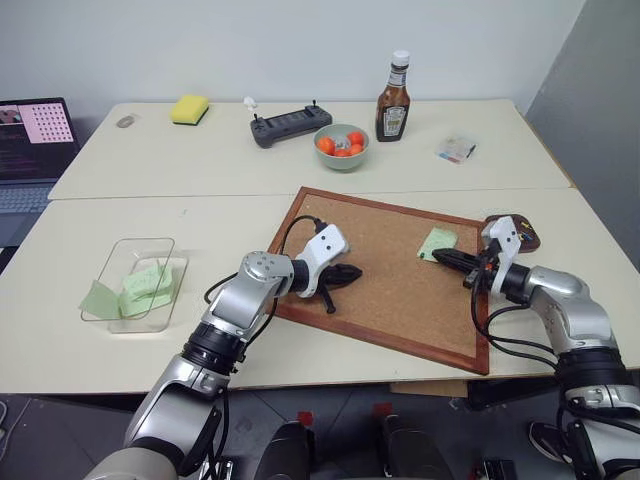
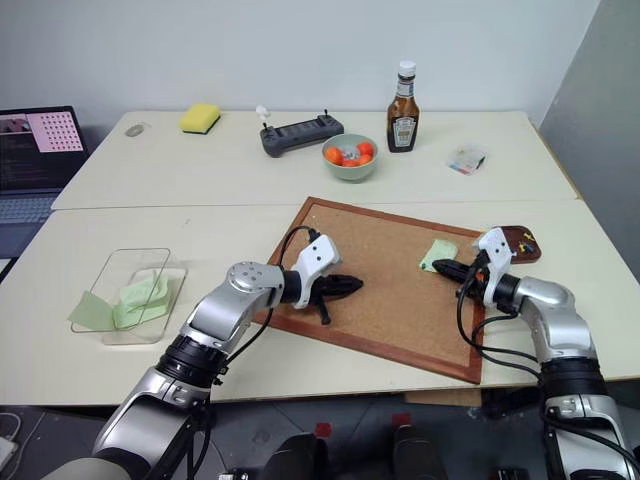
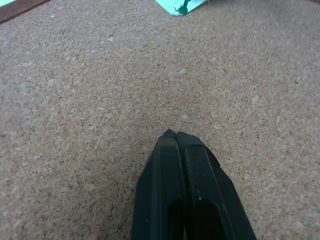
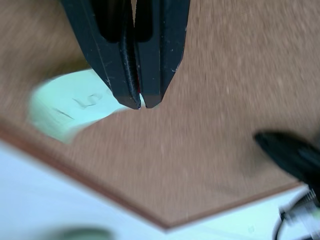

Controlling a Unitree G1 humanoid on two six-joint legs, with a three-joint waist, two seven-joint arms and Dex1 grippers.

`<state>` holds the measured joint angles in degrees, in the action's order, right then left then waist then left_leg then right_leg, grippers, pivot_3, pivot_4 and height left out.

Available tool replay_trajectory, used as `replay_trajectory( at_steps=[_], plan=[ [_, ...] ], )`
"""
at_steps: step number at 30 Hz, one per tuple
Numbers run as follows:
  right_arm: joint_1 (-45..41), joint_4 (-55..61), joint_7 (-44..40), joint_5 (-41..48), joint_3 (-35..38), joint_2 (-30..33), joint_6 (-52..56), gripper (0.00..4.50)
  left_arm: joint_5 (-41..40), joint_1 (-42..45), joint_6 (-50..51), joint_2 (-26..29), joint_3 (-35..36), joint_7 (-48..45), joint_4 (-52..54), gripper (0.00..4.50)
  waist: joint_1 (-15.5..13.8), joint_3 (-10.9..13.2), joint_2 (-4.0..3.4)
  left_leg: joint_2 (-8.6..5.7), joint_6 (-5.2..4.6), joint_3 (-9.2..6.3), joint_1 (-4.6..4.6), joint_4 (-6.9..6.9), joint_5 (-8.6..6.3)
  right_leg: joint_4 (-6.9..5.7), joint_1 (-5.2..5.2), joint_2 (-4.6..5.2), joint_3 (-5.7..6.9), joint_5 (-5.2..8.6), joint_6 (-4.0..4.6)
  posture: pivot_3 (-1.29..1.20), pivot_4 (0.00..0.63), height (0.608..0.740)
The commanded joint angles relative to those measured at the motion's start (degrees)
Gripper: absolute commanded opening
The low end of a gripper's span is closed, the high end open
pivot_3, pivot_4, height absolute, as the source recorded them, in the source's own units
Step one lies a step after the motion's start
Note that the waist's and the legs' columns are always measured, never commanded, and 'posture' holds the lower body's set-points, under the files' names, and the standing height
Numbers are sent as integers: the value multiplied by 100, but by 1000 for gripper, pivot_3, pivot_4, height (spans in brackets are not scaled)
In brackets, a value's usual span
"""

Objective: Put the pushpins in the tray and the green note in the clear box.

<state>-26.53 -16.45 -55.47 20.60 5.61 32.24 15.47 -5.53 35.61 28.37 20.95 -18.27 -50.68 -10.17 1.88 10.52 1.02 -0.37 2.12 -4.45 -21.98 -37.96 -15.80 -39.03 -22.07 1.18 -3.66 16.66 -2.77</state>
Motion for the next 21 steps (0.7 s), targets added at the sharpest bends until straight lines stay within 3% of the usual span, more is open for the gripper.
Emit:
replay_trajectory(
  at_steps=[1, 8, 14, 21],
  plan=[
    [-68, 292, 140, 158, 204, 29, 68, 12, 88, 24, 17, -8, -45, 15, -61, 0, 0, 0, 0, 1, 0, 0, 1, 0, 0, 0, 0, 0, 0, 0, 0, 0, 150, 740],
    [-167, 159, 521, 147, 390, 26, 20, 12, 104, 25, 23, -2, -48, -2, -78, 0, -1, 0, 0, 0, 0, 0, 0, 0, 0, -1, 0, 0, 0, 0, 0, 0, 150, 740],
    [-842, -926, 2324, -249, 979, -74, -199, 12, 102, -10, 42, 9, -63, -21, -56, 0, 1, 0, -1, -1, 0, 4, 2, -1, 0, -2, 0, 1, -5, 0, 0, 0, 150, 740],
    [-1343, -2052, 3338, -559, 1130, 10, -34, 12, 100, -21, 72, 22, -57, -35, -18, 0, 0, -1, -1, -1, 0, 8, 1, 1, 0, -1, -1, 1, -9, 0, 1, 0, 150, 740]
  ],
)
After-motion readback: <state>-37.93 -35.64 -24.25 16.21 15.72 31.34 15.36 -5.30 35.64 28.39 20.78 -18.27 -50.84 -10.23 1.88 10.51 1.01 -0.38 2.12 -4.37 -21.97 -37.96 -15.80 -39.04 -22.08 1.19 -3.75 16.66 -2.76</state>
